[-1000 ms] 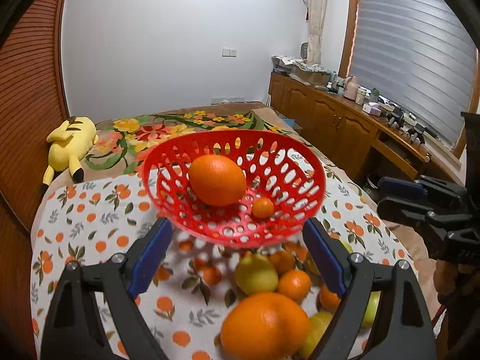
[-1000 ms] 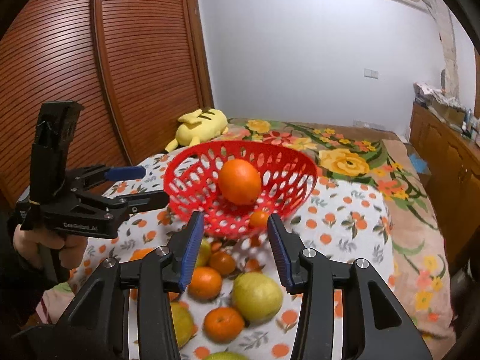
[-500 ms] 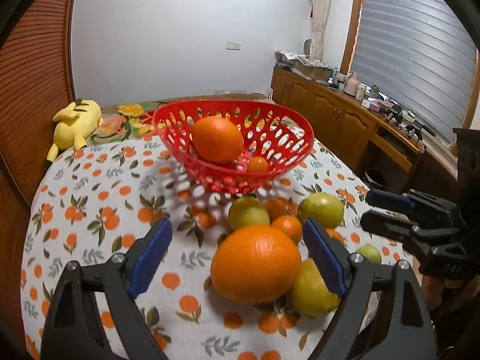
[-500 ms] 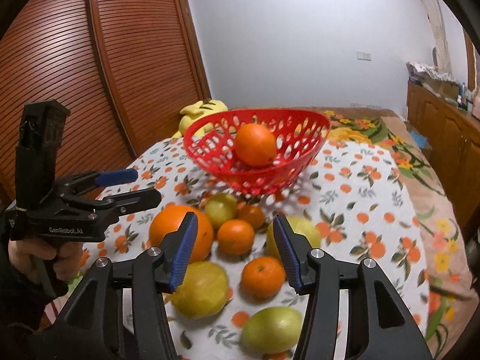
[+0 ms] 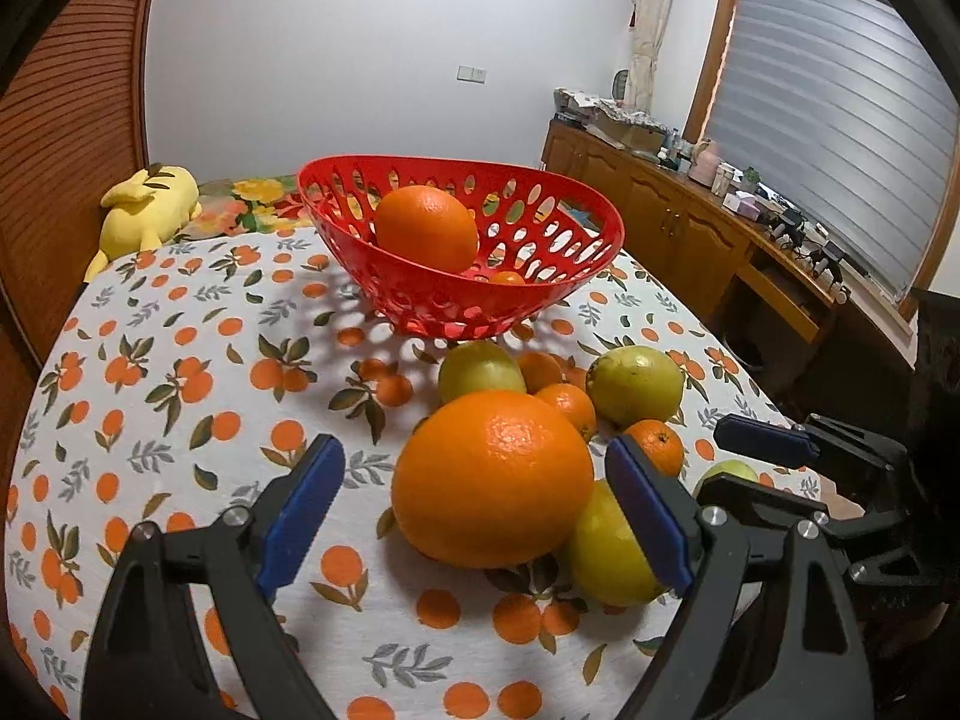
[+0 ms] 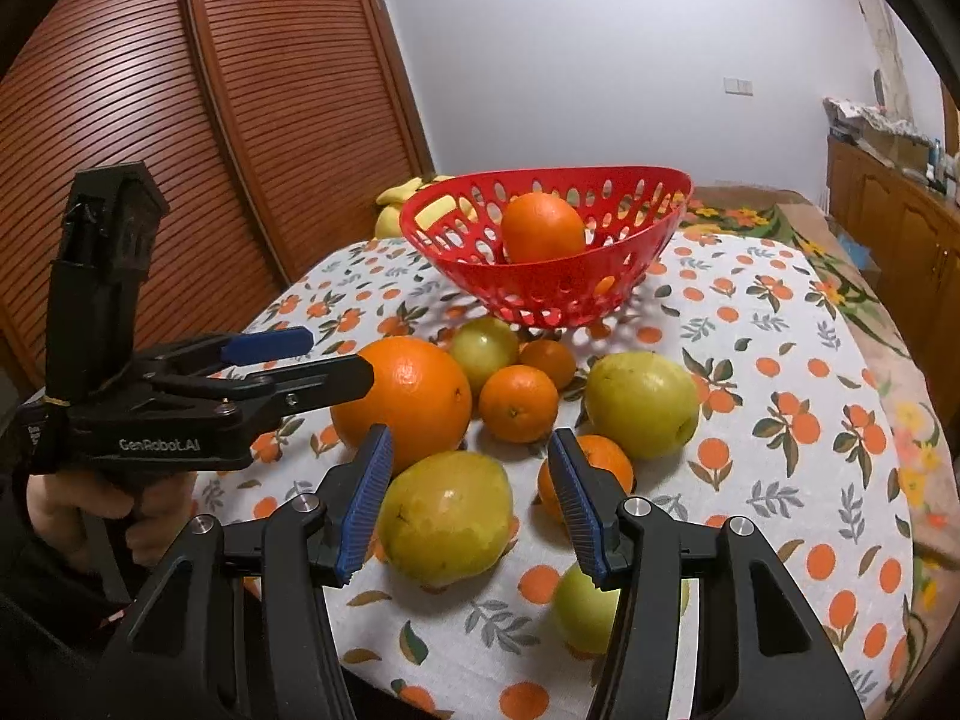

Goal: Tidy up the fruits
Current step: 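Withdraw both tools from the basket back toward the loose fruit, then grasp a yellow-green pomelo with the right tool while the left tool grasps a large orange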

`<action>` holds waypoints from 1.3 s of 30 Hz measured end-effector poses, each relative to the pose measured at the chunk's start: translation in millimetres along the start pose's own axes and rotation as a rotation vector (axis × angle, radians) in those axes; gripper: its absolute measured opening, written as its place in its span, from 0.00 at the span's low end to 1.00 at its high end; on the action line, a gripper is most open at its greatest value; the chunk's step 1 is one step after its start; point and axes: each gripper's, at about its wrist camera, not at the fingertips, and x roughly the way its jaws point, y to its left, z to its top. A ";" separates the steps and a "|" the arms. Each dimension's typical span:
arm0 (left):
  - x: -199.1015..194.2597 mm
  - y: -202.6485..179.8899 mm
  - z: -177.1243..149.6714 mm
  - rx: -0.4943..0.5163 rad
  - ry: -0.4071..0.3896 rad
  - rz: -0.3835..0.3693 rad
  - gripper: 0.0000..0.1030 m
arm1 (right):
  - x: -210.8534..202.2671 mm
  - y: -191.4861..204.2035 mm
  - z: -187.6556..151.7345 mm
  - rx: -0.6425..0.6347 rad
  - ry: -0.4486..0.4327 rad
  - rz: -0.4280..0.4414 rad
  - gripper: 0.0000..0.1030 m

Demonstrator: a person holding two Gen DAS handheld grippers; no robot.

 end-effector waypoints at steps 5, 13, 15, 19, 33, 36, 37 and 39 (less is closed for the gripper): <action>9.1 -1.7 -0.9 -0.016 0.023 -0.014 0.87 | -2.6 -3.3 -3.5 0.011 -0.006 -0.007 0.54; 27.3 0.7 -3.4 -0.051 0.060 -0.027 0.87 | -2.9 -5.0 -7.0 0.009 -0.003 -0.021 0.54; 32.2 0.6 -4.2 -0.055 0.074 -0.028 0.87 | -3.3 -6.1 -7.6 0.011 -0.003 -0.024 0.54; 40.5 0.4 -5.9 -0.061 0.089 -0.031 0.87 | -4.7 -8.1 -9.1 0.016 -0.004 -0.024 0.54; 35.4 7.1 -10.6 -0.063 0.071 -0.056 0.85 | 5.3 2.4 -11.8 -0.001 0.020 -0.001 0.54; 29.5 9.2 -14.0 -0.055 0.065 -0.037 0.84 | 9.5 5.4 -12.9 -0.011 0.031 0.007 0.54; 26.9 11.2 -15.2 -0.058 0.065 -0.034 0.84 | 11.0 6.2 -13.3 -0.013 0.034 0.009 0.54; 21.9 14.9 -17.3 -0.061 0.061 -0.030 0.84 | 15.2 8.0 -14.4 -0.017 0.043 0.012 0.54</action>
